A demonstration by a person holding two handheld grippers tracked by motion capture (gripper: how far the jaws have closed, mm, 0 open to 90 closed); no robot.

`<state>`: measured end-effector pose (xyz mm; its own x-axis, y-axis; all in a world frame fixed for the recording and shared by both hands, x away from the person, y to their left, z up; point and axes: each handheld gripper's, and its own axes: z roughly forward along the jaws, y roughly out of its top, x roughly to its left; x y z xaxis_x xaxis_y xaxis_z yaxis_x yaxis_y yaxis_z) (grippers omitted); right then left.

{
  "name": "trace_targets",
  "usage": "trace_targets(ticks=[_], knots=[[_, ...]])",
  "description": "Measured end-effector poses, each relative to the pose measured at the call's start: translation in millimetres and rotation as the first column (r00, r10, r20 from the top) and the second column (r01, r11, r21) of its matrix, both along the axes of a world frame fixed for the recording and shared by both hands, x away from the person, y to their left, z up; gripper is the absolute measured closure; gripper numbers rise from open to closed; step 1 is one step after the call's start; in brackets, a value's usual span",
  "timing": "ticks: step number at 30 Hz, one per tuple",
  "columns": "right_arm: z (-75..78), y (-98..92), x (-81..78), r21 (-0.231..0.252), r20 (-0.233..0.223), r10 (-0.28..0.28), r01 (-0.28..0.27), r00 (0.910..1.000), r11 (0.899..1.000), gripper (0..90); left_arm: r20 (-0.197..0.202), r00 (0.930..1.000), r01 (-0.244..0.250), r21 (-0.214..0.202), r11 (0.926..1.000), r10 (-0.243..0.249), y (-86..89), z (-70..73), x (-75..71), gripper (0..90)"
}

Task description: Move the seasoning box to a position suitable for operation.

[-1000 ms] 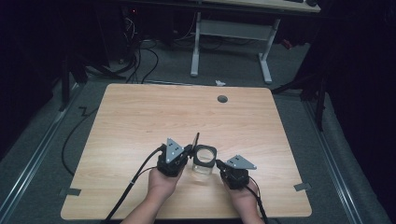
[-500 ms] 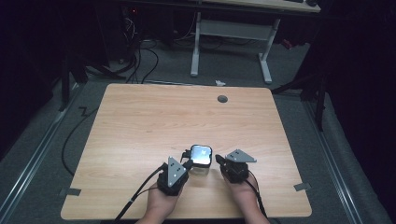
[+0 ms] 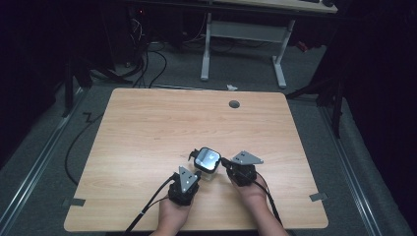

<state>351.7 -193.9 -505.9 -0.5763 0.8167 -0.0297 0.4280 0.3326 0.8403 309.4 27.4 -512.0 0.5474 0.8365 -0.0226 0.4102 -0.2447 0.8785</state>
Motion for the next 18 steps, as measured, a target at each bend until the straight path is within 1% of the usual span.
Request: trace_targets(ticks=[2, 3, 4, 5, 6, 7, 9, 10, 11, 13, 14, 15, 17, 18], knots=[[-0.3, 1.6, -5.1, -0.011, 0.014, 0.003, -0.003, 0.9999, 1.000, 90.0, -0.012, 0.9994, -0.033, -0.014, 0.9994, 0.032, 7.8, -0.9, 5.9, 90.0], [-0.3, 1.5, -4.1, -0.012, 0.015, -0.011, 0.011, 0.9998, 1.000, 90.0, -0.016, 0.9988, -0.046, -0.022, 0.9987, 0.045, 10.6, -1.0, 8.3, 90.0], [-0.4, 0.9, 0.2, -0.011, 0.016, -0.029, 0.029, 0.9994, 1.000, 90.0, -0.020, 0.9982, -0.057, -0.023, 0.9981, 0.056, 11.9, -0.9, 10.7, 90.0], [-0.8, 2.3, 12.2, -0.002, 0.006, -0.049, 0.049, 0.9988, 0.999, 90.0, -0.026, 0.9979, -0.059, -0.026, 0.9979, 0.058, 12.1, -0.8, 12.7, 90.0], [-0.8, 2.3, 12.2, -0.002, 0.006, -0.049, 0.049, 0.9988, 0.999, 90.0, -0.032, 0.9976, -0.062, -0.026, 0.9977, 0.061, 11.9, -0.9, 14.8, 90.0], [-1.1, 4.2, 17.7, -0.005, -0.001, -0.049, 0.049, 0.9988, 0.999, 90.0, -0.040, 0.9971, -0.066, -0.029, 0.9974, 0.065, 12.0, -1.0, 17.0, 90.0], [-0.7, 8.9, 22.3, -0.001, 0.003, -0.026, 0.026, 0.9996, 1.000, 90.0, -0.055, 0.9959, -0.074, -0.035, 0.9967, 0.072, 12.4, -1.6, 21.3, 90.0], [-0.2, 11.0, 20.9, -0.013, 0.012, -0.028, 0.028, 0.9995, 1.000, 90.0, -0.058, 0.9955, -0.077, -0.035, 0.9964, 0.075, 13.3, -2.0, 23.6, 90.0], [0.3, 11.2, 18.4, 0.003, 0.007, -0.020, 0.020, 0.9998, 1.000, 90.0, -0.064, 0.9955, -0.073, -0.037, 0.9967, 0.070, 14.2, -2.8, 26.7, 90.0], [-0.6, 14.7, 10.6, 0.007, 0.012, -0.003, 0.003, 0.9999, 1.000, 90.0, -0.061, 0.9956, -0.074, -0.025, 0.9970, 0.072, 14.8, -4.8, 33.3, 90.0], [-1.0, 17.9, 5.4, -0.012, 0.016, 0.000, 0.001, 0.9999, 1.000, 90.0, -0.062, 0.9953, -0.075, -0.027, 0.9968, 0.074, 15.6, -5.4, 35.9, 90.0], [-2.6, 19.2, 2.0, -0.009, 0.019, 0.006, -0.006, 0.9998, 1.000, 90.0, -0.076, 0.9943, -0.078, -0.042, 0.9961, 0.075, 17.8, -6.8, 42.1, 90.0], [-3.6, 19.9, 1.7, -0.015, 0.017, -0.003, 0.003, 0.9998, 1.000, 90.0, -0.073, 0.9943, -0.081, -0.044, 0.9957, 0.078, 18.0, -7.1, 43.4, 90.0], [-4.8, 20.0, 2.5, -0.030, 0.020, -0.011, 0.012, 0.9997, 0.999, 90.0, -0.073, 0.9945, -0.079, -0.047, 0.9958, 0.075, 17.7, -7.1, 44.0, 90.0]])
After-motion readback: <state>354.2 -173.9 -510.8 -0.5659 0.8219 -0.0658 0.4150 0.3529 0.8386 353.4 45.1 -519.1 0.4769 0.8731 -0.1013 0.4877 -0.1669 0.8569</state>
